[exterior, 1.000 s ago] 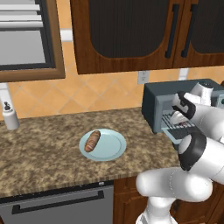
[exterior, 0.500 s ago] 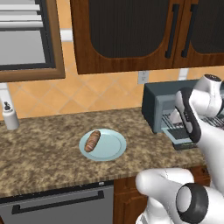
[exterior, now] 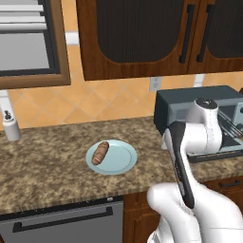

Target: Pick up the kebab skewer and baguette bread, and place them inside the toaster oven. Close the toaster oven door and start by setting the timer.

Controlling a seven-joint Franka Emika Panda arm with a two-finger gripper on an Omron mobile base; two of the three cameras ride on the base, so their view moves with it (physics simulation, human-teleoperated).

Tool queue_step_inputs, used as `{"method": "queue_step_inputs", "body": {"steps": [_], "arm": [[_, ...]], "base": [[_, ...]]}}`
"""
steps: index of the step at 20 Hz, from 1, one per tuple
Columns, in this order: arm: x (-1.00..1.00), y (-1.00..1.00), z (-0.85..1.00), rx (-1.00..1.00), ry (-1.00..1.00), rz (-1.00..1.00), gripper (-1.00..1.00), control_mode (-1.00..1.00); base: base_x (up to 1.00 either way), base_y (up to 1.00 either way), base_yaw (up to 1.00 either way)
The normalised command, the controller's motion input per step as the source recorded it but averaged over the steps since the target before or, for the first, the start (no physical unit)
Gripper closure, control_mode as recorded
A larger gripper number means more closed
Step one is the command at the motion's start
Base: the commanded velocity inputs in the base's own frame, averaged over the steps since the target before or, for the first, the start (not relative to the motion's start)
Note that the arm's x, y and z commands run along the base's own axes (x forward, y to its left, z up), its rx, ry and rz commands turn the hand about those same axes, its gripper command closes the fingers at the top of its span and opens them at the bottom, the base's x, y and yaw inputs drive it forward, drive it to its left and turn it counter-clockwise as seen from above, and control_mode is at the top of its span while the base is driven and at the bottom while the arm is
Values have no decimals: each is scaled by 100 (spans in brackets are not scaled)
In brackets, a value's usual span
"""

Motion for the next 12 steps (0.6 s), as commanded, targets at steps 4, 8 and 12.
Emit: {"method": "queue_step_inputs", "body": {"steps": [4, 8, 12], "arm": [[0, 100, 1, 0, 4, -9, -100, -100], [14, 100, 0, 1, 7, 0, -100, -100], [31, 100, 0, 4, 12, 4, -100, -100]], "base": [[0, 0, 0], [0, 0, 0], [0, 0, 0]]}}
